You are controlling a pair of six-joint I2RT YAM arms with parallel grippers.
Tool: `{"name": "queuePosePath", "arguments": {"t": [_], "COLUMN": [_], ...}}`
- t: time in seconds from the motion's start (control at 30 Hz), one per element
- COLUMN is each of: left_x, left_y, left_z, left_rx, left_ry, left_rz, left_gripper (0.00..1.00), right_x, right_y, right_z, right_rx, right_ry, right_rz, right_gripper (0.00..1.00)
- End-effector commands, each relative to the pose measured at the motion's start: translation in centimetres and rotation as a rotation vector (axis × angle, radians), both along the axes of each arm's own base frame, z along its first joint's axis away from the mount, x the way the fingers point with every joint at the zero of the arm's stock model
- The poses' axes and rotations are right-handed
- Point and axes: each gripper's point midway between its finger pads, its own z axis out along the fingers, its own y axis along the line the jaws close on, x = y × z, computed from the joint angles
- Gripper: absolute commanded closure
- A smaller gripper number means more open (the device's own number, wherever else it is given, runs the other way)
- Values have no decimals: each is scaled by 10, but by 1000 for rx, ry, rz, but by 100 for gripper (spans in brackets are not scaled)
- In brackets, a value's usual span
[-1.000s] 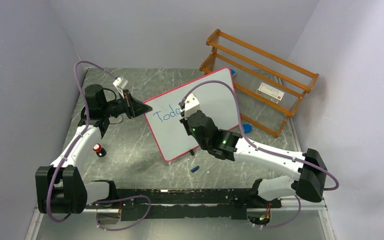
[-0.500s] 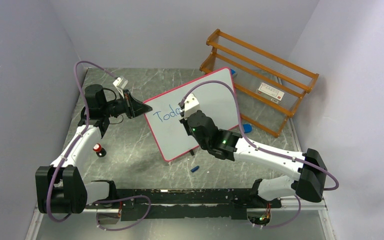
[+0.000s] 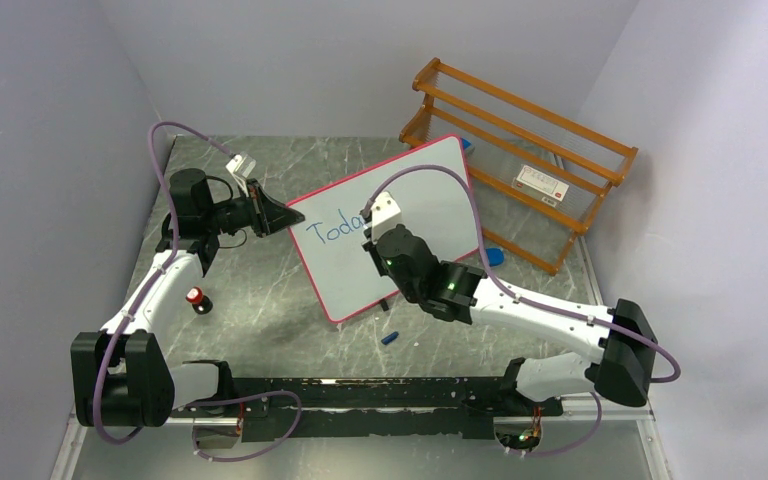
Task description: Write a sentence on the whiteboard
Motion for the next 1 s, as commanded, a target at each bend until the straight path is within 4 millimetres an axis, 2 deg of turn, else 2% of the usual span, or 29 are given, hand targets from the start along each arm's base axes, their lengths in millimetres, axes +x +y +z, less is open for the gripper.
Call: {"name": "queuePosePath", "arguments": {"t": [0.0, 0.2, 0.53, 0.97], "left_x": [-6, -6, -6, -6], "left_y": [-5, -5, -5, -5], "left_z": [-36, -36, -36, -36], "left_rx": [80, 80, 83, 83], "left_ry": [32, 33, 33, 34], "left_rz": [-26, -28, -26, -25], "left_gripper": [95, 95, 95, 95], "right_x": [-1, 2, 7, 14], "right_y": [-9, -13, -12, -3], "right_z": [-2, 0, 24, 29], "right_rx": [4, 3, 73, 88], "right_ry": [5, -11, -50, -52], "right_rz": [-21, -45, -30, -2], "right_gripper": [100, 100, 100, 100]}}
